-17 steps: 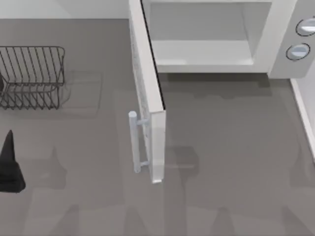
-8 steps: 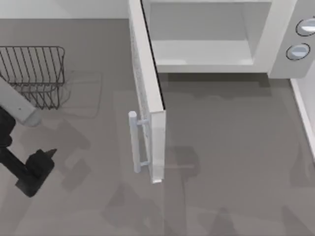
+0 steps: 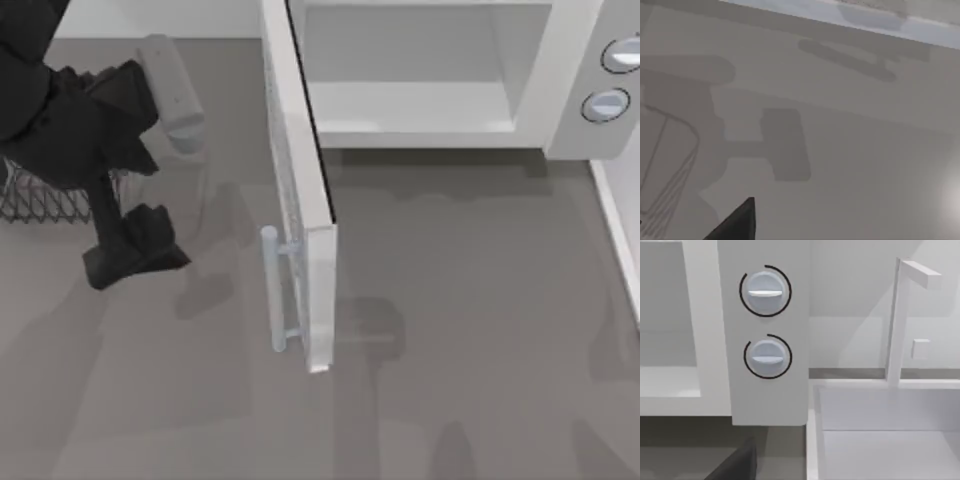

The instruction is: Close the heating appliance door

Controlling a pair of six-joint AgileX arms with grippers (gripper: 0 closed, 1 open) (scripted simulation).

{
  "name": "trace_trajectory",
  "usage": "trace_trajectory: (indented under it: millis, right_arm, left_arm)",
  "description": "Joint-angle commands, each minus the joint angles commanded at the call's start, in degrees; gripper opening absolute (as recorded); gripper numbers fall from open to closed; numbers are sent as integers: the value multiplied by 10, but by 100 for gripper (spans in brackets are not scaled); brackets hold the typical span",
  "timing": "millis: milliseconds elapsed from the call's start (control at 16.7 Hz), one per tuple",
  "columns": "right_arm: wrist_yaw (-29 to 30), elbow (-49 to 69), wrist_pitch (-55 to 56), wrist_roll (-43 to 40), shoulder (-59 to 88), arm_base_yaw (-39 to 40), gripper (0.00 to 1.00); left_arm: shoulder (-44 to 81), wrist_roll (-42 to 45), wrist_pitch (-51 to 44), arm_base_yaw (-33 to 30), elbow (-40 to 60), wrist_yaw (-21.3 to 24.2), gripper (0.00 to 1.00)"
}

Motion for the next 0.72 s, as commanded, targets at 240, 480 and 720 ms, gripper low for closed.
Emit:
trace_trajectory:
  millis: [240, 480, 720]
  right_arm:
    - [0, 0, 0, 0, 0, 0, 100]
    - [0, 0, 0, 0, 0, 0, 100]
    - [0, 0, 0, 0, 0, 0, 100]
  left_arm:
    - [102, 44, -114, -24, 179, 33, 100]
    - [163, 58, -190, -37, 318, 56, 100]
    - [179, 56, -224, -39, 390, 68, 100]
